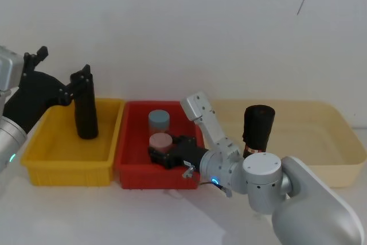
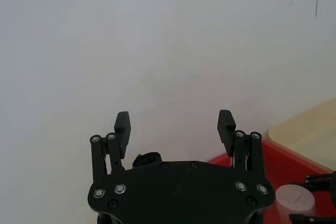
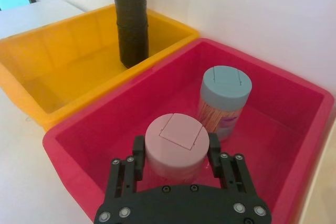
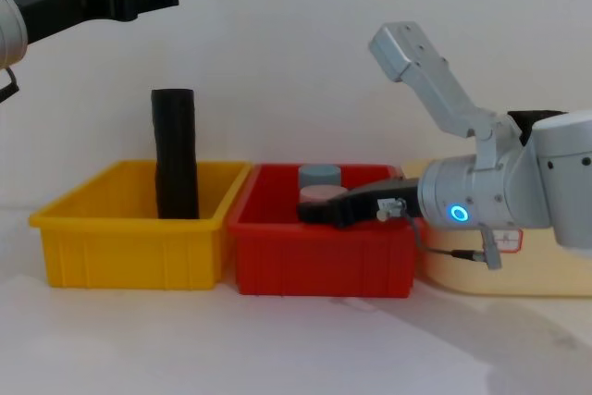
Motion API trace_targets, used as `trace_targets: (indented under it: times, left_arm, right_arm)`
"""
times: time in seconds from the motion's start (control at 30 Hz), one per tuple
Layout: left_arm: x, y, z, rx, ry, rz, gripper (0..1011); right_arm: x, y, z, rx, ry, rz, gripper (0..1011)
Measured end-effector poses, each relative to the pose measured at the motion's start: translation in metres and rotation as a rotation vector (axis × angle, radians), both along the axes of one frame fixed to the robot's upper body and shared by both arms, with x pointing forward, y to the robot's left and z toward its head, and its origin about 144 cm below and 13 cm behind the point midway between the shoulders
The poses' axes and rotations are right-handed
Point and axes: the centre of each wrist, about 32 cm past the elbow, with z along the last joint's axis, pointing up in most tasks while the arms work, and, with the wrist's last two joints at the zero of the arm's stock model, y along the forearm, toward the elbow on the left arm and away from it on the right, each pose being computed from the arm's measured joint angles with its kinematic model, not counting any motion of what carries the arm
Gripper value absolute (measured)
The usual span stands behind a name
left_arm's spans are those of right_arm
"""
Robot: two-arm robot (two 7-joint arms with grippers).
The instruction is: Pick up the garbage bag with the one hand and transfer it to the other hand.
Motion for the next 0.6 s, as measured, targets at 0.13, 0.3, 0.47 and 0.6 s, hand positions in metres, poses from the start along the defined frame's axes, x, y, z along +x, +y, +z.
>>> trace_targets:
  times: [0.13, 0.3, 0.47, 0.6]
  left_arm:
    - [0.000, 0.000, 0.000, 0.000, 0.000, 0.000, 1002]
    - [0.000, 0.000, 0.000, 0.000, 0.000, 0.000, 1002]
    - [0.000, 0.000, 0.000, 0.000, 0.000, 0.000, 1002]
    - [0.000, 0.000, 0.000, 0.000, 0.000, 0.000, 1002]
  right_arm:
    - [0.000, 0.001, 0.001, 0.007, 0.007, 0.002, 663]
    - [0.001, 0.001, 0.003, 0.020, 0.013, 0.004, 664]
    - [-0.001, 0.000, 0.009, 0.043, 0.000, 0.004, 663]
    - [-0.001, -0.003, 0.016, 0.063, -0.015, 0.000, 663]
